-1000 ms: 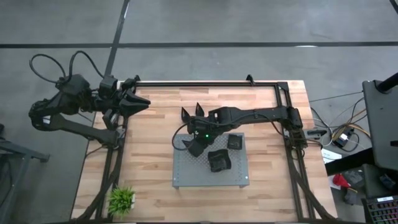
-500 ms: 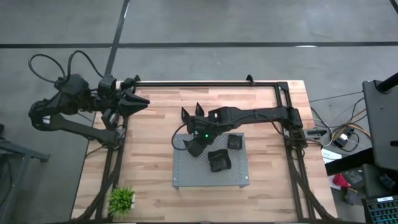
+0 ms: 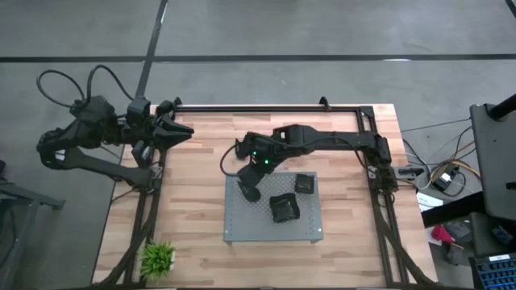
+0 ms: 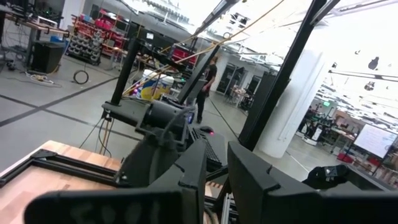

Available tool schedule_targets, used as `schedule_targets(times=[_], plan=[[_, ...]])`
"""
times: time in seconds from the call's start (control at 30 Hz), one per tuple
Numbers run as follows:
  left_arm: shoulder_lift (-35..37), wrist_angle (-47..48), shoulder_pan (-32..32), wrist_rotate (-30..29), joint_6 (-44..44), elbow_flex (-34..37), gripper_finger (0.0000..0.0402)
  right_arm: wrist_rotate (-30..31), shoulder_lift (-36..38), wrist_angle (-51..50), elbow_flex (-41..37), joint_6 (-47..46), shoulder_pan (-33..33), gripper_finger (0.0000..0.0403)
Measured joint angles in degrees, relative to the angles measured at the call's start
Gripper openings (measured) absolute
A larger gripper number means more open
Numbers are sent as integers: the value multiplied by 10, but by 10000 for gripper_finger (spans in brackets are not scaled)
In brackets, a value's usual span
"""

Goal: Pick & Place Mini shaped plates
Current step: Stack the drop shaped plate on top of the other drop shaped plates on the shelf

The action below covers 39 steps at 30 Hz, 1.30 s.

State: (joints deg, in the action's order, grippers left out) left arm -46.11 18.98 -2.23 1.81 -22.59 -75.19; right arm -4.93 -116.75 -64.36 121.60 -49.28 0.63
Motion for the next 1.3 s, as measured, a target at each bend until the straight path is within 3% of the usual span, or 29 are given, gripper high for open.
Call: schedule_targets(times=[0.37, 0.93, 1.1, 1.3], plan=[[3, -1, 0, -3, 0, 0, 58, -25, -3, 1, -5, 21, -70, 12], [4, -1, 0, -3, 1, 0, 58, -40, -81, 3, -16, 56, -161, 8], [7, -2, 0, -3, 1, 0, 58, -41, -89, 7, -29, 58, -183, 28], [7, -2, 0, -2, 1, 0, 58, -42, -101, 10, -41, 46, -200, 87]])
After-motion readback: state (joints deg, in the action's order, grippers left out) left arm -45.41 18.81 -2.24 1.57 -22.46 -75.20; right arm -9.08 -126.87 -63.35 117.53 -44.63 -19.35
